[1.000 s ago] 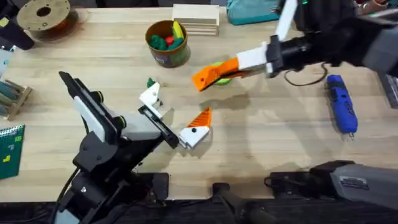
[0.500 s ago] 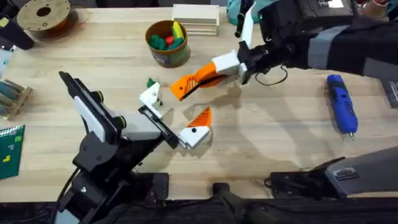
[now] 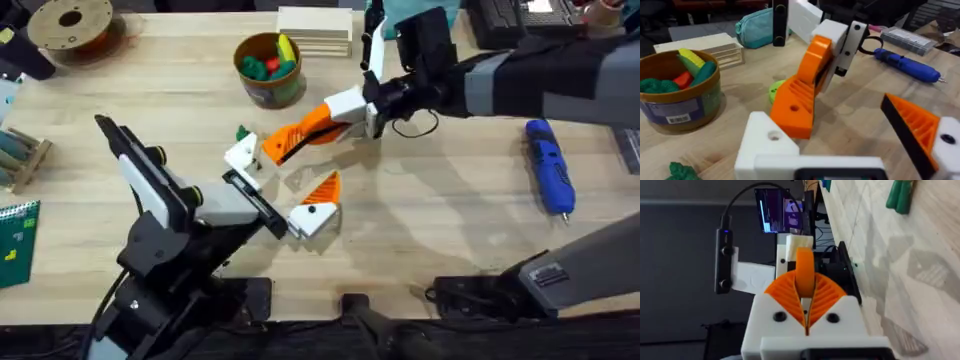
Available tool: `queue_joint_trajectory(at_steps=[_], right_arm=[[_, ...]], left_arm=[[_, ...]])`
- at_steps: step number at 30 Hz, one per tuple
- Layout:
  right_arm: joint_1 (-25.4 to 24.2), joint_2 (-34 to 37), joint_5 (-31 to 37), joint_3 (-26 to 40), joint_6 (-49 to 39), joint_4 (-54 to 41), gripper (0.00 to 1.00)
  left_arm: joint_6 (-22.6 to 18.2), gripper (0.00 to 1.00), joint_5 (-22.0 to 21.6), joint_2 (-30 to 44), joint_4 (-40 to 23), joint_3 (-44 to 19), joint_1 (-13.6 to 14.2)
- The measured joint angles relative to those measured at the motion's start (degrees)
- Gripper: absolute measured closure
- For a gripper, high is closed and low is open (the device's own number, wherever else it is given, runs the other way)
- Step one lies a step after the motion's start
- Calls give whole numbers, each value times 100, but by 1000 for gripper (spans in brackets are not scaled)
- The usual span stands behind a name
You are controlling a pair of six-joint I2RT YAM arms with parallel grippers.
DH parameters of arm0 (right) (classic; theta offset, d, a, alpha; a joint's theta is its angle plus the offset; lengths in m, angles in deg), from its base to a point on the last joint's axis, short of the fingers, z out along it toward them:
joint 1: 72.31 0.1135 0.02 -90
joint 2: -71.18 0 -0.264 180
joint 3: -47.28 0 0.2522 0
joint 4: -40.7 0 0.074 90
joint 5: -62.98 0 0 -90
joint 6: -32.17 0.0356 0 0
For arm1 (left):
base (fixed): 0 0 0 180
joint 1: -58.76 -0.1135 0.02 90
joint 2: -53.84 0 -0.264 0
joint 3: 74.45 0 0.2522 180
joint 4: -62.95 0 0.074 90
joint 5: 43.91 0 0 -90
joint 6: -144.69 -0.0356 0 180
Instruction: Pick up the gripper from the table and insert it into the empty holder that is missing its gripper. Then pick up a screw, insert it into the mounting hole, and use the screwdriver to tighten it. Finally, clean up the table by picking up the vegetable and placing it into the bucket.
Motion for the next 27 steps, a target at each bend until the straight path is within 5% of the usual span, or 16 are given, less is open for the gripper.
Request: queue_joint_trajectory(at_steps=[27], right_arm=[[536,571,-19,58,1589,1798,983]], left_arm=[[147,14,-127,0,-16,0,-42]])
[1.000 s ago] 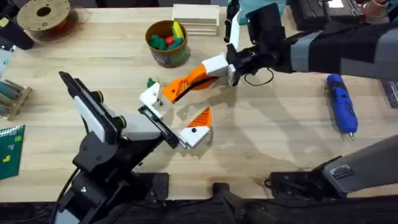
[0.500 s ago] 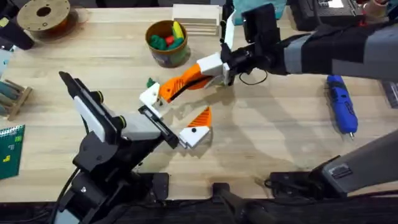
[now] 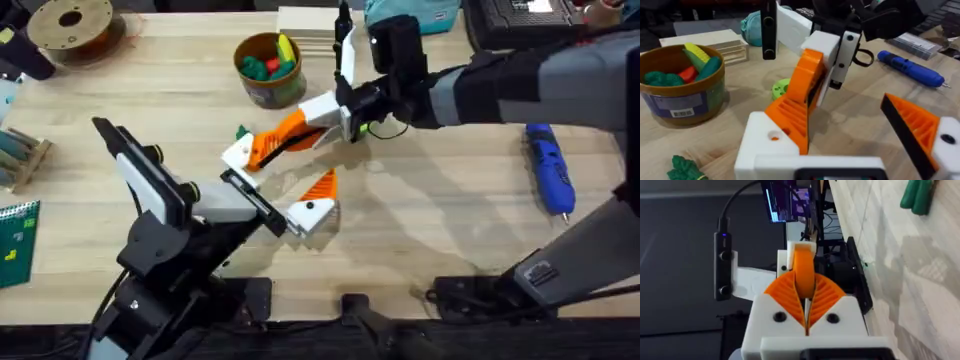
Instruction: Pick up the gripper from the table and insert it into the empty holder that is missing its gripper. Then pick up a screw, insert it into the mounting hole, and use the screwdriver to tighten it. Finally, clean up the table by picking up the vegetable and placing it into the bucket.
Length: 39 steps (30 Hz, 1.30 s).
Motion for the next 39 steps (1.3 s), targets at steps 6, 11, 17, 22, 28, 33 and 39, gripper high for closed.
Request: queue_joint_trajectory(at_steps=[6,11,17,22,28,33,39], right_arm=[[44,0,6,22,46,0,983],[200,0,107,46,67,18,983],[228,0,210,64,86,22,983],[253,0,325,71,86,46,983],[259,0,415,77,136,68,983],[274,38,485,147,169,71,983],[302,81,499,212,171,69,984]], left_arm=[[6,14,22,0,1,0,0],[42,14,-23,0,-2,0,-4],[49,13,-51,0,-6,0,-7],[87,14,-89,0,-15,0,-7],[96,14,-82,13,-15,0,-7],[109,14,-80,11,-15,0,-7],[124,14,-112,11,-15,0,-7]])
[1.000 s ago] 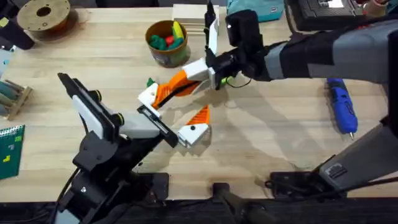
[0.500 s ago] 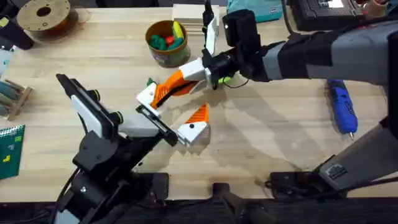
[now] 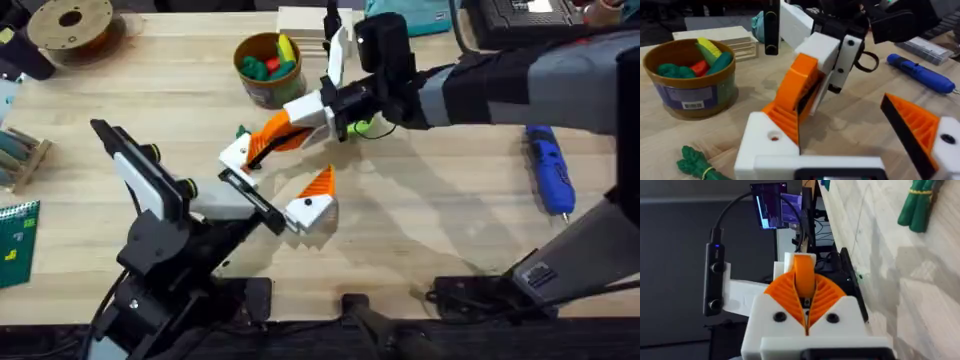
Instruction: Pick up the gripper from the table and insert it into the empty holder that is missing its gripper. Then pick up a screw, insert it into the mounting hole, and use the screwdriver to tighten it. Finally, clean up the table by picking up the vegetable and placing it into the bucket.
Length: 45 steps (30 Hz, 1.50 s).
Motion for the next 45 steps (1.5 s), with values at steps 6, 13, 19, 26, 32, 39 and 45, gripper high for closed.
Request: queue_joint_trajectory(at_steps=[6,13,19,26,32,39,45], right_arm=[[102,59,161,82,0,40,984],[137,85,231,112,0,47,984],[137,85,196,114,-26,47,984],[117,85,133,114,-79,38,984],[97,107,58,112,-98,27,955],[100,207,47,112,-160,-21,646],[73,264,6,112,-177,-49,503]], left_arm=[[40,14,-171,1,-17,0,-28],[74,15,-257,0,-26,0,-33],[72,14,-255,0,-26,0,-33],[68,13,-231,0,-24,0,-33],[63,13,-207,0,-20,0,-33],[-24,13,-125,0,-4,0,-26],[-90,14,-3,0,11,0,-11]])
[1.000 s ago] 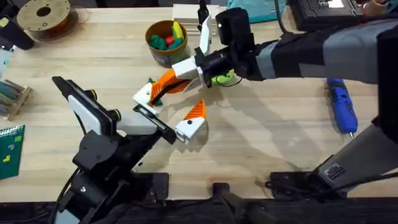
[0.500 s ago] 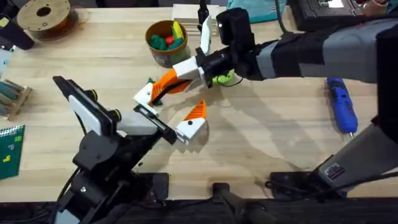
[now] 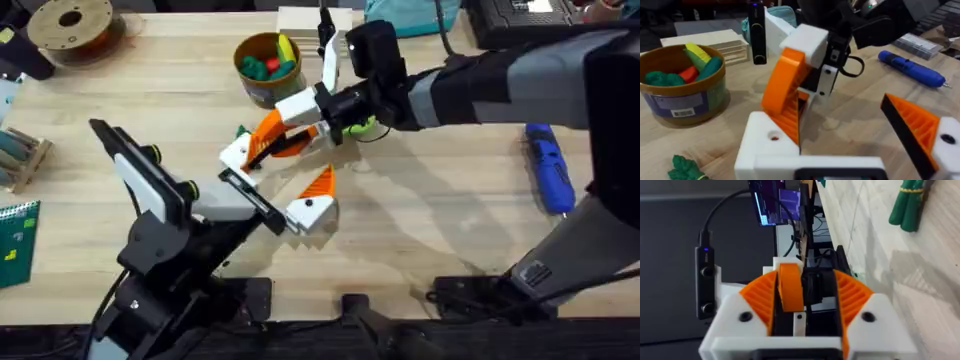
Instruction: Pick up the gripper from the table and insert it into the empty holder that is missing its gripper. Then pick up a screw, insert it into the mounting hole, and use the screwdriver to tighten it. Finally, clean up the table by picking up the vegetable and placing it into the bucket.
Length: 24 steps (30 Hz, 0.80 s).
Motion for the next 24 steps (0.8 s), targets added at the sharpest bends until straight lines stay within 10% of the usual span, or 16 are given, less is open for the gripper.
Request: queue_joint_trajectory(at_steps=[13,24], right_arm=[[-193,7,-107,-2,-6,131,158],[-829,8,153,-1,-68,849,130]], left_arm=[[-59,14,155,0,11,0,17],[-59,14,208,0,15,0,17]])
